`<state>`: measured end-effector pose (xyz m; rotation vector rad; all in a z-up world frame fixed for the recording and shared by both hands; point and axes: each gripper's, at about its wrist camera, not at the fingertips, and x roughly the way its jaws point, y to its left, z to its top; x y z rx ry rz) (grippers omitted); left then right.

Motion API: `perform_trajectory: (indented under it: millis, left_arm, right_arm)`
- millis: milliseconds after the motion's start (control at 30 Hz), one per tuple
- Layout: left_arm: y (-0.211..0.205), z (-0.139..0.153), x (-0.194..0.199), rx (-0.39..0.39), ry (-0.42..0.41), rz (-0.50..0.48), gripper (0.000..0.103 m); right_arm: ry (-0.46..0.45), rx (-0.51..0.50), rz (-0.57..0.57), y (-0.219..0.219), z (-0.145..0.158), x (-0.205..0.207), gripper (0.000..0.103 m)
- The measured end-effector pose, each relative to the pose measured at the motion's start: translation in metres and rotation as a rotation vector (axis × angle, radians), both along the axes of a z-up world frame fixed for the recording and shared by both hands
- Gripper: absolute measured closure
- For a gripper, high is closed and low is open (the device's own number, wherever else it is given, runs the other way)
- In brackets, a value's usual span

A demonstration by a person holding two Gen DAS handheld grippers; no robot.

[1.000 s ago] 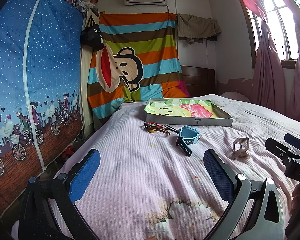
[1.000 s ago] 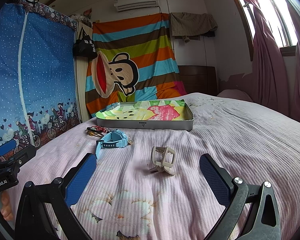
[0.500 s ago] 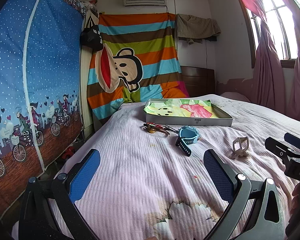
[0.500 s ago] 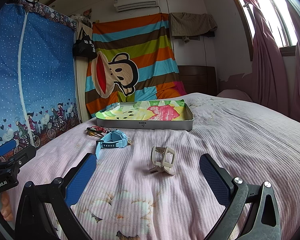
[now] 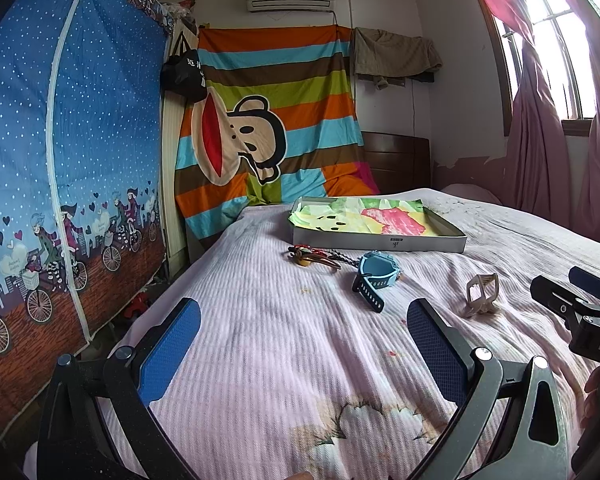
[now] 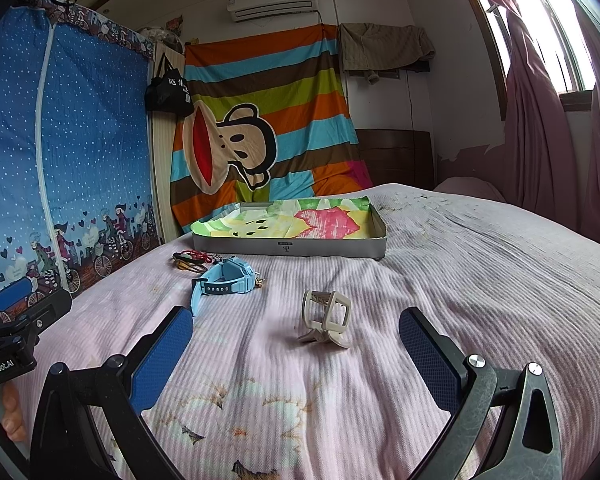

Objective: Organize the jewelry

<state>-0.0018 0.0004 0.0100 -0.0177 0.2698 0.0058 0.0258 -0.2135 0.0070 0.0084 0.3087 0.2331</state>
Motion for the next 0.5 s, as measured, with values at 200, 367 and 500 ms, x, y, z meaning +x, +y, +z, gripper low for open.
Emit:
perform_trajectory:
  millis: [200, 367, 500]
  left_arm:
    - [0.003, -0.003, 0.002, -0.003, 0.009, -0.005, 0.002]
    - [0.003, -0.006, 0.008, -0.009, 0.020, -0.007, 0.002]
    - [0.002, -0.003, 0.021, -0.020, 0.043, -0.021, 0.002]
  right_arm:
    - [0.025, 0.008, -0.009, -0.008, -0.001, 0.004, 0.000]
    - [0.044, -0.013, -0.004, -0.006, 0.001, 0.008, 0.000]
    - [0.060, -0.068, 0.025, 0.002, 0.004, 0.016, 0.000]
